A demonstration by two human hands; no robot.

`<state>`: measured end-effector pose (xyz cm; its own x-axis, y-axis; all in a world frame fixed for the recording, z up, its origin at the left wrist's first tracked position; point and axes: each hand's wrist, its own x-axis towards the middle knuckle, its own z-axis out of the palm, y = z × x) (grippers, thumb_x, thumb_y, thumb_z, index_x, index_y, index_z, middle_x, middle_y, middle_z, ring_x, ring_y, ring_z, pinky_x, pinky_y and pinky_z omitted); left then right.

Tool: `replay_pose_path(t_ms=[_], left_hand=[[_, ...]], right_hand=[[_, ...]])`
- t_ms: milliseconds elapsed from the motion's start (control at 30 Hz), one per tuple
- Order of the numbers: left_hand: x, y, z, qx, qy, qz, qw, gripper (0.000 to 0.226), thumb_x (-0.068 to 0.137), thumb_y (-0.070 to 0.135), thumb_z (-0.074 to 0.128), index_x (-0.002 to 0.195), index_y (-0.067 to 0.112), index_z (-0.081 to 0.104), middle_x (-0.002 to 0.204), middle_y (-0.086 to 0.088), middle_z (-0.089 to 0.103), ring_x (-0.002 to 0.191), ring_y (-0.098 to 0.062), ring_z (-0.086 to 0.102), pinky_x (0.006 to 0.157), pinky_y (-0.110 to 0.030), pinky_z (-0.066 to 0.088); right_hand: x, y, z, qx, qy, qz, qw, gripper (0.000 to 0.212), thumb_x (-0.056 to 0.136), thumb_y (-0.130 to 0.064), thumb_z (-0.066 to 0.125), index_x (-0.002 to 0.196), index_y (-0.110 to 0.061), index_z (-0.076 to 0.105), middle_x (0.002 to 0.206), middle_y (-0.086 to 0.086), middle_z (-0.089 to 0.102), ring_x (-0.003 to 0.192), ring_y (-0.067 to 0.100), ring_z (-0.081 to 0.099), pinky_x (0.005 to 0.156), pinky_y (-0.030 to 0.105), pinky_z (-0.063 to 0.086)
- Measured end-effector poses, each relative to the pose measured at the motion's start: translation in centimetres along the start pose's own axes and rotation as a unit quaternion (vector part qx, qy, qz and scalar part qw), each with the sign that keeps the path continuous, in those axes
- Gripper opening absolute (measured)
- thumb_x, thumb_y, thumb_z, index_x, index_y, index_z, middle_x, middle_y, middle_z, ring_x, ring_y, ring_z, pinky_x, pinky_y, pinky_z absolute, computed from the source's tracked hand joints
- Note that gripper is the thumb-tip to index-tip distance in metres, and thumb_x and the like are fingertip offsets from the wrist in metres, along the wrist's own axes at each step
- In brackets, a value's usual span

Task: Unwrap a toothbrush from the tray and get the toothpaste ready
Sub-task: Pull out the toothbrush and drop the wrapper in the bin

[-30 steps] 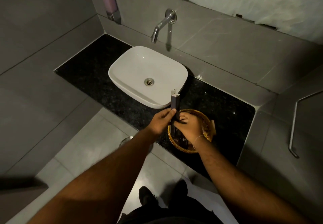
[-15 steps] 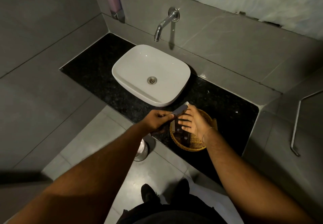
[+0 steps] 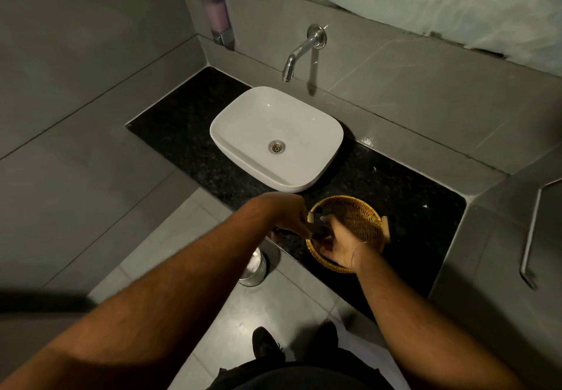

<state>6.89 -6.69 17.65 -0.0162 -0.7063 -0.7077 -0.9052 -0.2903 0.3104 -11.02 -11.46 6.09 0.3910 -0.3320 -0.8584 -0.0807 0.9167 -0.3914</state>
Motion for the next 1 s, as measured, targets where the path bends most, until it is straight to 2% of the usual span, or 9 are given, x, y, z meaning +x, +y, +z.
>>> replay_pose_path(t_ms=[100, 233, 333, 467, 567, 667, 800, 900, 1000], left_hand=[[-0.6, 1.6, -0.5, 0.128, 0.046, 0.000, 0.991, 0.024, 0.094, 0.055, 0.074, 0.093, 0.031, 0.078, 0.071, 0.009, 0.074, 0.066, -0.011, 0.075, 0.065, -0.028, 0.050], [-1.0, 2.5, -0.6, 0.196, 0.065, -0.005, 0.978, 0.041, 0.094, 0.060, 0.070, 0.118, 0.029, 0.080, 0.098, 0.001, 0.080, 0.098, -0.021, 0.077, 0.088, -0.039, 0.060], [-1.1, 2.5, -0.7, 0.192, 0.062, -0.009, 0.979, 0.048, 0.094, 0.067, 0.065, 0.118, 0.028, 0.079, 0.095, 0.002, 0.077, 0.099, -0.022, 0.077, 0.083, -0.037, 0.056], [-1.5, 1.7, -0.9, 0.213, 0.088, -0.003, 0.973, 0.052, 0.094, 0.071, 0.062, 0.123, 0.031, 0.078, 0.108, 0.000, 0.080, 0.096, -0.022, 0.074, 0.077, -0.034, 0.052], [-2.1, 1.6, -1.4, 0.230, 0.082, -0.007, 0.970, 0.045, 0.095, 0.066, 0.064, 0.122, 0.033, 0.078, 0.109, 0.002, 0.080, 0.102, -0.022, 0.076, 0.083, -0.035, 0.055], [-2.7, 2.4, -2.1, 0.255, 0.068, -0.017, 0.964, 0.049, 0.093, 0.072, 0.064, 0.119, 0.033, 0.079, 0.106, 0.003, 0.079, 0.101, -0.022, 0.075, 0.082, -0.034, 0.053], [-3.2, 3.9, -2.7, 0.300, 0.087, -0.015, 0.950, 0.057, 0.092, 0.073, 0.067, 0.121, 0.026, 0.078, 0.101, 0.003, 0.077, 0.096, -0.021, 0.073, 0.077, -0.033, 0.050], [-3.6, 4.5, -3.0, 0.319, 0.114, -0.008, 0.941, 0.047, 0.095, 0.057, 0.076, 0.133, 0.029, 0.074, 0.114, 0.001, 0.078, 0.100, -0.023, 0.074, 0.078, -0.035, 0.048], [-3.8, 5.2, -3.1, 0.328, 0.146, -0.017, 0.933, 0.043, 0.096, 0.060, 0.073, 0.122, 0.026, 0.077, 0.083, 0.003, 0.066, 0.070, -0.019, 0.062, 0.072, -0.034, 0.044]], right_hand=[[0.3, 0.2, 0.0, 0.007, -0.006, 0.008, 1.000, 0.037, 0.100, -0.037, 0.062, 0.130, -0.015, 0.067, 0.107, 0.008, 0.072, 0.077, 0.019, 0.075, 0.056, 0.028, 0.060], [0.8, 0.1, -0.4, -0.024, -0.002, -0.001, 1.000, 0.052, 0.099, -0.042, 0.064, 0.139, -0.010, 0.063, 0.109, 0.011, 0.071, 0.083, 0.020, 0.068, 0.054, 0.026, 0.061], [0.9, 0.0, -1.0, 0.000, -0.016, -0.004, 1.000, 0.054, 0.098, -0.043, 0.068, 0.141, -0.010, 0.063, 0.114, 0.012, 0.073, 0.084, 0.020, 0.072, 0.052, 0.026, 0.061], [0.6, 0.0, -1.4, 0.037, -0.069, 0.007, 0.997, 0.053, 0.095, -0.043, 0.072, 0.138, -0.012, 0.066, 0.095, 0.005, 0.082, 0.073, 0.015, 0.080, 0.056, 0.027, 0.063], [0.6, 0.1, -1.5, 0.034, -0.086, 0.004, 0.996, 0.057, 0.095, -0.043, 0.071, 0.142, -0.011, 0.064, 0.108, 0.008, 0.081, 0.087, 0.019, 0.080, 0.070, 0.035, 0.068], [0.7, 0.3, -1.5, -0.005, -0.091, 0.001, 0.996, 0.069, 0.086, -0.046, 0.076, 0.144, -0.010, 0.062, 0.136, 0.015, 0.070, 0.113, 0.026, 0.072, 0.101, 0.040, 0.060], [0.8, 0.3, -0.9, -0.013, -0.096, 0.005, 0.995, 0.061, 0.090, -0.047, 0.076, 0.137, -0.009, 0.066, 0.123, 0.014, 0.077, 0.093, 0.021, 0.077, 0.070, 0.029, 0.065], [0.9, 0.0, -0.5, -0.003, -0.125, 0.014, 0.992, 0.054, 0.093, -0.046, 0.074, 0.133, -0.011, 0.069, 0.123, 0.011, 0.078, 0.089, 0.018, 0.079, 0.066, 0.025, 0.064], [1.0, -0.4, 0.0, 0.019, -0.138, 0.034, 0.990, 0.052, 0.093, -0.045, 0.076, 0.130, -0.010, 0.068, 0.107, 0.010, 0.080, 0.082, 0.018, 0.077, 0.060, 0.026, 0.063]])
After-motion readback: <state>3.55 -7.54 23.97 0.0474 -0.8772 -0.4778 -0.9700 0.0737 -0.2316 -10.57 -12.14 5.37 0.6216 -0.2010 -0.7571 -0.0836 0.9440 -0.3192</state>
